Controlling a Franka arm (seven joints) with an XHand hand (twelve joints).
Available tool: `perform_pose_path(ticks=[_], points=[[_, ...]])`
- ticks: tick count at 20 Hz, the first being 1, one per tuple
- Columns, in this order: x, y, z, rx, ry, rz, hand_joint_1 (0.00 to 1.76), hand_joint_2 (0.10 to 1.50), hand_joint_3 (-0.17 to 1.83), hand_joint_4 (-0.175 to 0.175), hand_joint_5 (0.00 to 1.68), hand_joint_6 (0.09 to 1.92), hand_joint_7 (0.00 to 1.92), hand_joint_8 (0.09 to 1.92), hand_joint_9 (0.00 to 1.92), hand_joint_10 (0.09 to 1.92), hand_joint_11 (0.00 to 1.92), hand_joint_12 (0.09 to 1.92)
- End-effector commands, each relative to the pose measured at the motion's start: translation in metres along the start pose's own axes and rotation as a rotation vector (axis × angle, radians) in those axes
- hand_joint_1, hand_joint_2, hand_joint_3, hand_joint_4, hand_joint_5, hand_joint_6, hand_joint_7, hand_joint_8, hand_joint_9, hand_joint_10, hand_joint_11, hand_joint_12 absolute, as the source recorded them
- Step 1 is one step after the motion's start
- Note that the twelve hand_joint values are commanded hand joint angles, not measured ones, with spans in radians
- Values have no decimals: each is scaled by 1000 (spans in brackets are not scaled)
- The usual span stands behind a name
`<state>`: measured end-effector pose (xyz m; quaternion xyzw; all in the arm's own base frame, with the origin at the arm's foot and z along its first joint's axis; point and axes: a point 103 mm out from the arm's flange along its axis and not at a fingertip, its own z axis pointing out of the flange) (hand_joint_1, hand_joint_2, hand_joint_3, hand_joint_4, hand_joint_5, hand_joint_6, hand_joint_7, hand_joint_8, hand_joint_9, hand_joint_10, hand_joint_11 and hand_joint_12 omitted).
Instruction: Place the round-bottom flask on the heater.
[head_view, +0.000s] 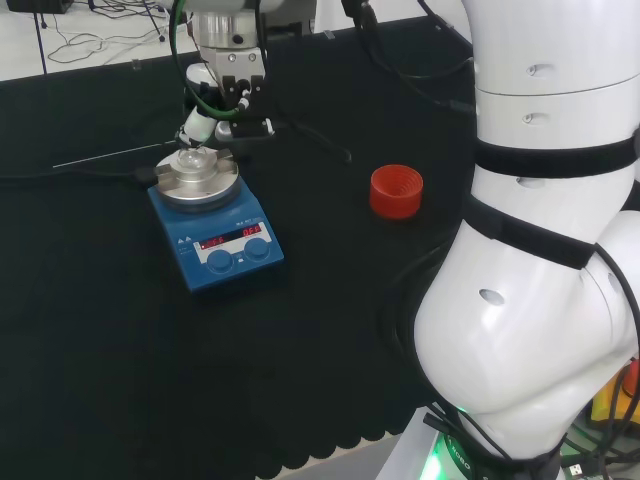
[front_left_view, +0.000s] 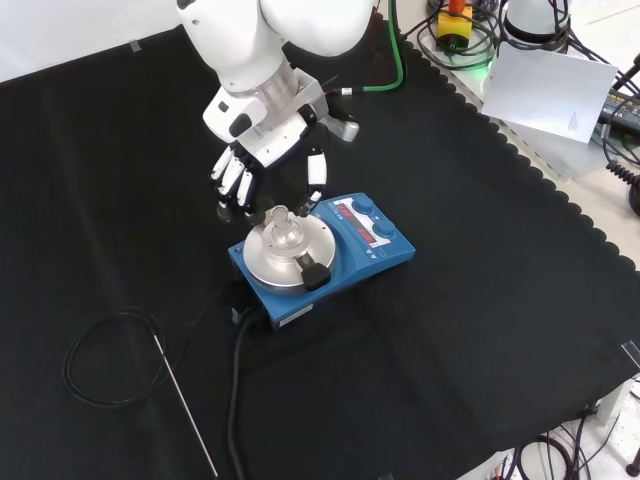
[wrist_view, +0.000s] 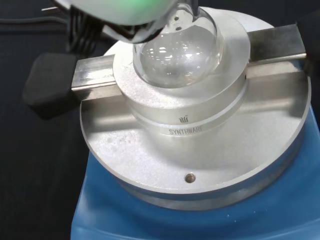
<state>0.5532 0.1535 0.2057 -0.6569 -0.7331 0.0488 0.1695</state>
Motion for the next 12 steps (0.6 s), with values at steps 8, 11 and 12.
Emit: perform_pose_path(ticks=[8, 11, 12], points=[[-6, -34, -33, -58, 9, 17, 873, 578, 622, -47, 399, 540, 212, 717, 443, 700, 210, 1398], [-11, -50, -45, -88, 9, 30, 864, 584, 606, -47, 402, 482, 206, 714, 437, 705, 202, 1401], [-12, -56, -49, -94, 9, 34, 862, 585, 604, -47, 402, 473, 204, 714, 435, 706, 200, 1400]])
